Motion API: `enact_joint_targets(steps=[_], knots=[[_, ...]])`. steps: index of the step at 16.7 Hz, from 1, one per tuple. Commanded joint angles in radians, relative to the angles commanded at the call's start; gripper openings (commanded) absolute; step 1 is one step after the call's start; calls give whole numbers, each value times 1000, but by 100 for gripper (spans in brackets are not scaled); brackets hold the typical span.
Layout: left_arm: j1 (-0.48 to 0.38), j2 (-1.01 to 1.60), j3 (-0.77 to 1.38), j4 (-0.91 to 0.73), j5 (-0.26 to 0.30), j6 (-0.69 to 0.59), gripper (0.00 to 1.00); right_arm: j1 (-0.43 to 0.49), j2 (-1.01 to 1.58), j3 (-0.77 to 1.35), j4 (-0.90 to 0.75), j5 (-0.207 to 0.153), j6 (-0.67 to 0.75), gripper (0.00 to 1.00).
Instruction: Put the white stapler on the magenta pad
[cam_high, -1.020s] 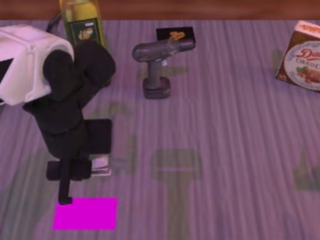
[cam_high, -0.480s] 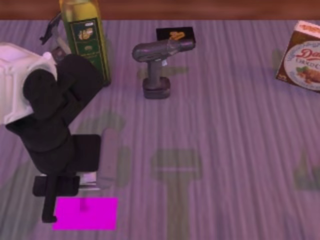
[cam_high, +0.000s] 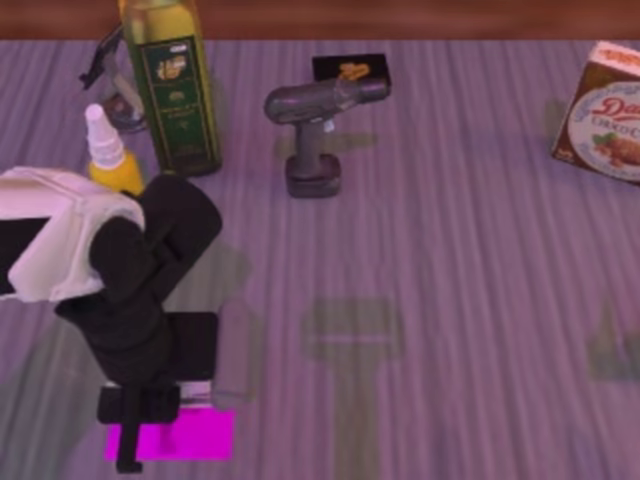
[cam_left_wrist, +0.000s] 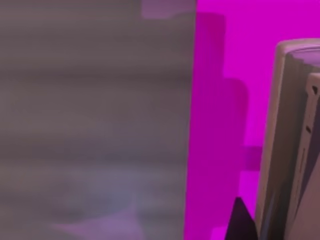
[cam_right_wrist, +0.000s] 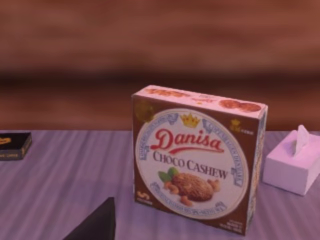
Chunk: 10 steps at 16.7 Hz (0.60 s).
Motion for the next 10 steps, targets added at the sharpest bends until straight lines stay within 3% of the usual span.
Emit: enact_joint_targets(steps=[4,8,10], knots=[[-1,57,-73,128,0,3,0,0,0,0,0,0,0,100],[-1,60,-78,135,0,3,0,0,0,0,0,0,0,100],[-1,60,-78,135,0,3,15,0,0,0,0,0,0,100]])
